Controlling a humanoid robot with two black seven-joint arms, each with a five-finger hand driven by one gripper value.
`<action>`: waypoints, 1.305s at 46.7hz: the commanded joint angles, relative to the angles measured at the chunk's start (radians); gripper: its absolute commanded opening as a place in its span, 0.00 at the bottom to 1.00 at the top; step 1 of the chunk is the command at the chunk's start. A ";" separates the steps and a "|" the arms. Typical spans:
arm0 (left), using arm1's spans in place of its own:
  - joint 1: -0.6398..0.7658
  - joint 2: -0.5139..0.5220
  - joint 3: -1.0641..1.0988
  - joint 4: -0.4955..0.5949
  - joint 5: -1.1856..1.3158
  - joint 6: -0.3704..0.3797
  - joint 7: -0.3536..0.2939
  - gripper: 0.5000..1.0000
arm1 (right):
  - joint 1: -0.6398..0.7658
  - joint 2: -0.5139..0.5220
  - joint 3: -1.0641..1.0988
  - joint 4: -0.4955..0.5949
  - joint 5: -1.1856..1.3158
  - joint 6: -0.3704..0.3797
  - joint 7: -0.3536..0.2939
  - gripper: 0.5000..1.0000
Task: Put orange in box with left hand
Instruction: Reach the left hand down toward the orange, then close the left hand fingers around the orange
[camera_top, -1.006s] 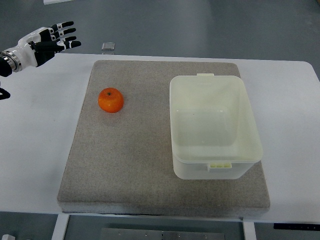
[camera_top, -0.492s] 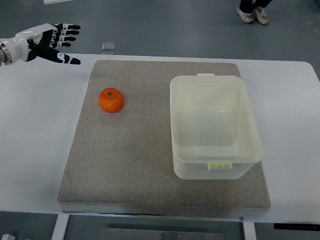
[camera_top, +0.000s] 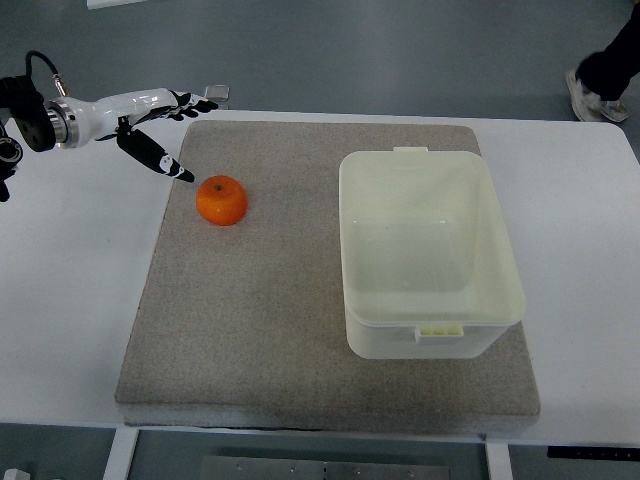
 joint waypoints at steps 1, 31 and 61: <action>-0.008 -0.013 0.052 -0.019 0.050 0.000 0.000 0.98 | 0.000 0.000 0.000 0.000 0.000 0.000 0.000 0.86; -0.003 -0.101 0.126 -0.054 0.353 0.001 0.003 0.98 | 0.000 0.000 0.000 0.000 0.000 0.000 0.000 0.86; -0.006 -0.102 0.132 -0.046 0.465 0.029 0.003 0.91 | 0.000 0.000 0.000 0.000 0.000 0.000 0.000 0.86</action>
